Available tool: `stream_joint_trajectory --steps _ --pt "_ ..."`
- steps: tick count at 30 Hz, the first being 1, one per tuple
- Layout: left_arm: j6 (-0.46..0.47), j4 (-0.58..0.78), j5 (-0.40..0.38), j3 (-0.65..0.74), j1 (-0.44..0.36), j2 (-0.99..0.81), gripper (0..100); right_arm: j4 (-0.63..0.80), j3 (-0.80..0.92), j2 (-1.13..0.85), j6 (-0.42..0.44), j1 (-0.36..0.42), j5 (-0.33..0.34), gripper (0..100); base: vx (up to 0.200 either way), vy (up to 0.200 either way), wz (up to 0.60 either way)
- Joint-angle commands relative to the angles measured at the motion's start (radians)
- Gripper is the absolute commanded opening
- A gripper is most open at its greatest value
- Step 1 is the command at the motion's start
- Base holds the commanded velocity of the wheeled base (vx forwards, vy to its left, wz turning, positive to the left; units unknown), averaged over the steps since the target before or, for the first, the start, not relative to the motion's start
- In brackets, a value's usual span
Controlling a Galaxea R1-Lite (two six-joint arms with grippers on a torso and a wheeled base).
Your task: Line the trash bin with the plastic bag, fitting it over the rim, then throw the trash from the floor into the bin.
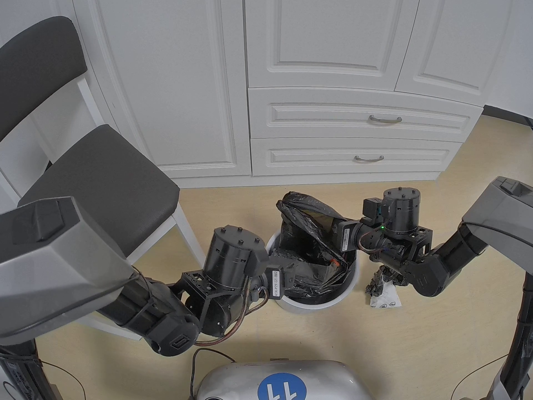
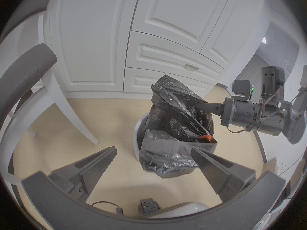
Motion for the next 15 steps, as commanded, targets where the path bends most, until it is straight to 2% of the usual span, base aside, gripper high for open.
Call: stream_joint_trajectory --steps 1,6,15 --pt "-0.005 -0.055 0.001 -0.003 -0.002 0.038 100 -0.003 0.018 -0.047 -0.001 0.006 0.000 0 0.000 0.000 0.00" --pt "-0.011 -0.224 -0.003 0.007 -0.004 0.086 100 -0.006 0.045 -0.049 -0.002 0.049 -0.001 0 0.000 0.000 0.00" --pt "-0.010 -0.387 -0.001 -0.022 -0.010 0.210 100 -0.006 0.090 -0.080 -0.004 0.114 -0.001 0 0.000 0.000 0.00"
